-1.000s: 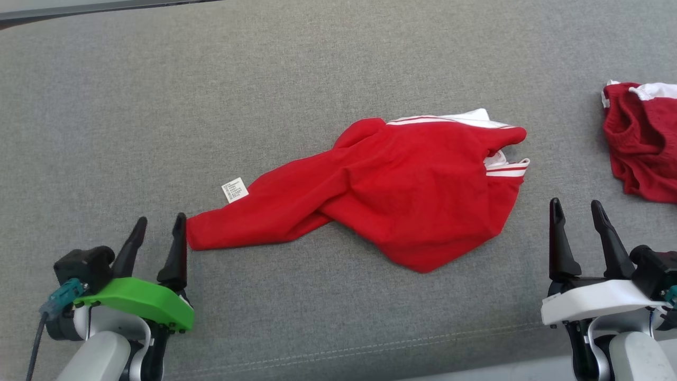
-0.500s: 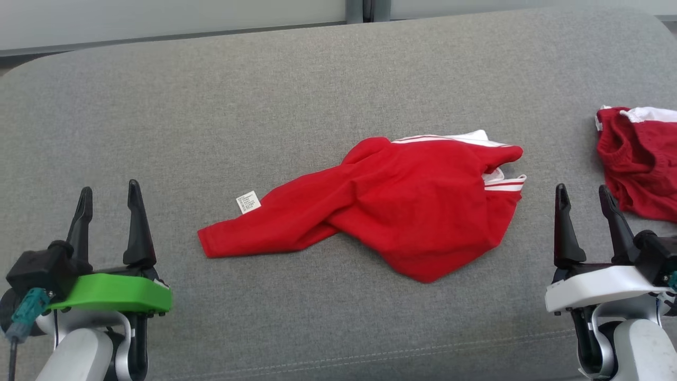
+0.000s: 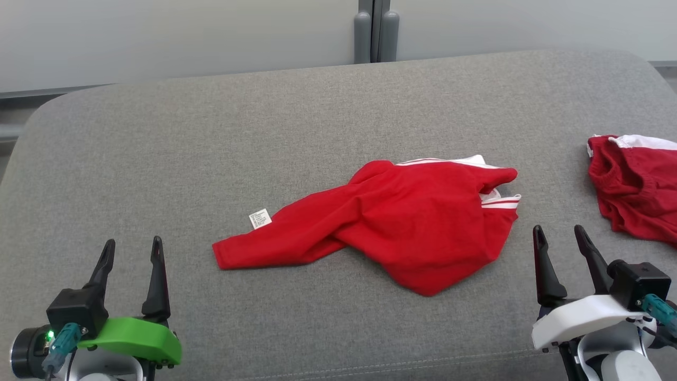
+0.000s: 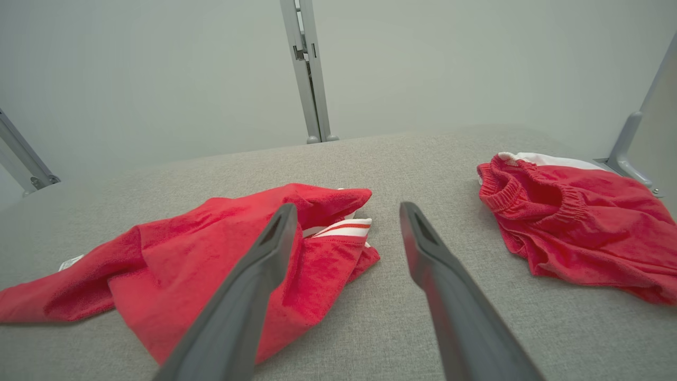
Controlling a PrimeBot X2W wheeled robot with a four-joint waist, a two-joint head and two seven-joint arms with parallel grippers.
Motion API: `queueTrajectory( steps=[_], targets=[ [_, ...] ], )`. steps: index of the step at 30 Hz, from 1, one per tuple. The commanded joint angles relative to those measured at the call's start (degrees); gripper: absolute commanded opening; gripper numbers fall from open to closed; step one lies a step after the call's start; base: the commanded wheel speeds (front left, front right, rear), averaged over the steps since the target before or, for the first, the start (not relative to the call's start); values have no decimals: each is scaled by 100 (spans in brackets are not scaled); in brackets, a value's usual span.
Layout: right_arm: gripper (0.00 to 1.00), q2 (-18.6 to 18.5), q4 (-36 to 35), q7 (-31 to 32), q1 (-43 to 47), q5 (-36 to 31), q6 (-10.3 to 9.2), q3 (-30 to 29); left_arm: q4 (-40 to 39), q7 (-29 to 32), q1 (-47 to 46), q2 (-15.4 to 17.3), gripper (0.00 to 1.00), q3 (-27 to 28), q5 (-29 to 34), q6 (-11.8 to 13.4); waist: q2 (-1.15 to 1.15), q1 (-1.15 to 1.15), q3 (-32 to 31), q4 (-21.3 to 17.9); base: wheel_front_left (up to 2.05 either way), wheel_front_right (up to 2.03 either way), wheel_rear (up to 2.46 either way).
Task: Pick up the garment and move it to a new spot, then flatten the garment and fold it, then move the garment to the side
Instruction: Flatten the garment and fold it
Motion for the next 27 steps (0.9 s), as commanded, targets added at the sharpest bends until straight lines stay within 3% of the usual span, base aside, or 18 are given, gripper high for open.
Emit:
queueTrajectory(
  steps=[1,19,27],
  targets=[
    [100,-15,8,35,94,5,-5,22,41,55,76,59,100,-30,34,9,0,0,-54,32,0,0,0],
    [100,-26,-76,207,-91,-15,-6,-204,58,48,-88,-43,100,-78,-48,58,0,0,1,120,0,0,0],
    [100,-599,566,364,-1053,195,-5,-543,-29,80,-333,-96,100,-157,7,9,0,0,327,202,0,0,0]
  ],
)
